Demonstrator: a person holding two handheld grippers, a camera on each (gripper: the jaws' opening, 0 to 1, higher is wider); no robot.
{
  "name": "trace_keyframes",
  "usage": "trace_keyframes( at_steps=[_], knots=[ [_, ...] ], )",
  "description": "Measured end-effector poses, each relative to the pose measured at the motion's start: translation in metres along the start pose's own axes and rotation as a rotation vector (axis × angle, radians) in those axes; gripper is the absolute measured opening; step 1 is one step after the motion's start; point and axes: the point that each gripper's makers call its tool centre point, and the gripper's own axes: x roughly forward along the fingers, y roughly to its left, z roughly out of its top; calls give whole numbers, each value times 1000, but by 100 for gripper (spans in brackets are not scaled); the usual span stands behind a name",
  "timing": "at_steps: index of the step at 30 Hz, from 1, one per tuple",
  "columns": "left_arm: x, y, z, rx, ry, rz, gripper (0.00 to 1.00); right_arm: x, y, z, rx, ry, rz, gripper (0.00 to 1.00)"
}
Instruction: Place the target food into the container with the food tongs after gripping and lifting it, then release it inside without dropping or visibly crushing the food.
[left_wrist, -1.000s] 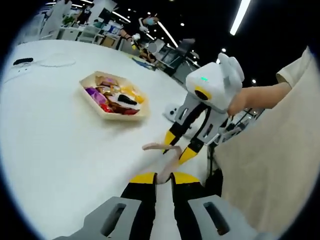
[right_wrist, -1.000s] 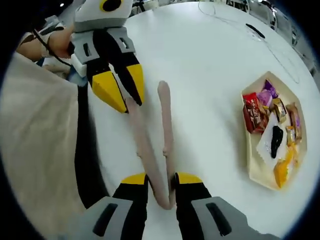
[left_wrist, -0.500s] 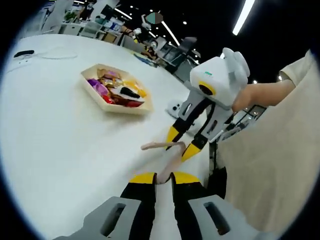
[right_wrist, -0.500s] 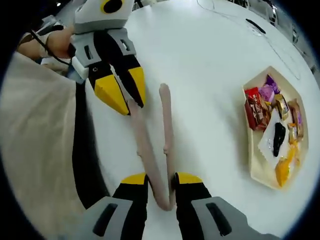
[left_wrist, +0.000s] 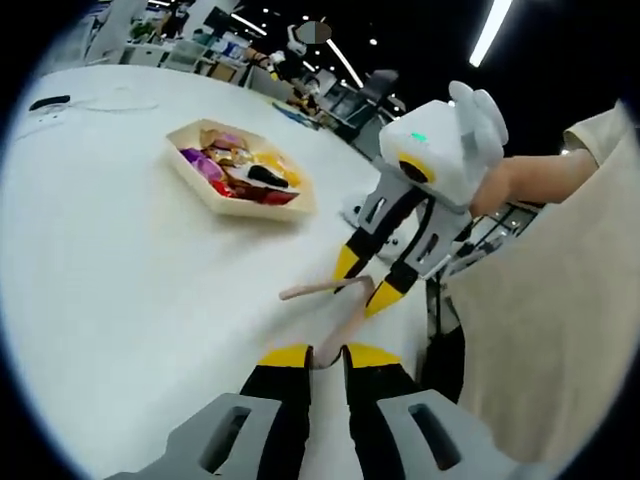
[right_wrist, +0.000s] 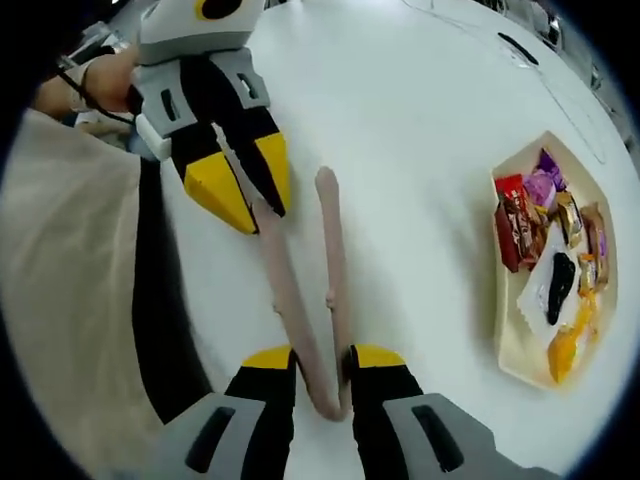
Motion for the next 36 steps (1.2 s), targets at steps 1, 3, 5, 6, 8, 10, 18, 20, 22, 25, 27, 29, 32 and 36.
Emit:
trace_keyframes(
  at_steps=[1,3,5,6,8,10,18,20,22,25,27,29,32,36],
  knots=[
    [0,1,-1,-1,4,1,11,0,0,0,0,1,2,20],
    [0,1,-2,-1,6,1,11,0,1,1,-1,2,3,21],
    [0,2,-3,-4,8,1,11,1,0,0,1,2,6,21],
    [0,2,-4,-6,9,2,11,2,0,0,3,2,8,21],
    [3,4,-6,-18,11,-3,11,2,1,-1,1,6,8,21],
    [3,3,-7,-18,18,-4,11,2,1,-2,1,6,11,21],
    [7,5,-12,-21,38,0,11,3,0,-2,-3,18,5,21],
    [7,4,-13,-25,41,-3,11,4,0,-3,-4,20,7,21],
    [8,5,-14,-26,43,0,11,4,0,-3,-2,20,8,21],
    [9,7,-15,-31,47,3,11,3,0,-3,-3,22,5,21],
    [9,7,-16,-31,49,4,11,4,-1,-3,-3,22,0,21],
    [10,7,-16,-31,49,5,11,3,-1,-3,-2,21,-2,21],
    [10,7,-17,-31,51,10,11,3,0,-2,3,24,-4,21],
    [12,9,-20,-33,55,16,11,2,-2,-2,-22,50,-31,21]
  ],
)
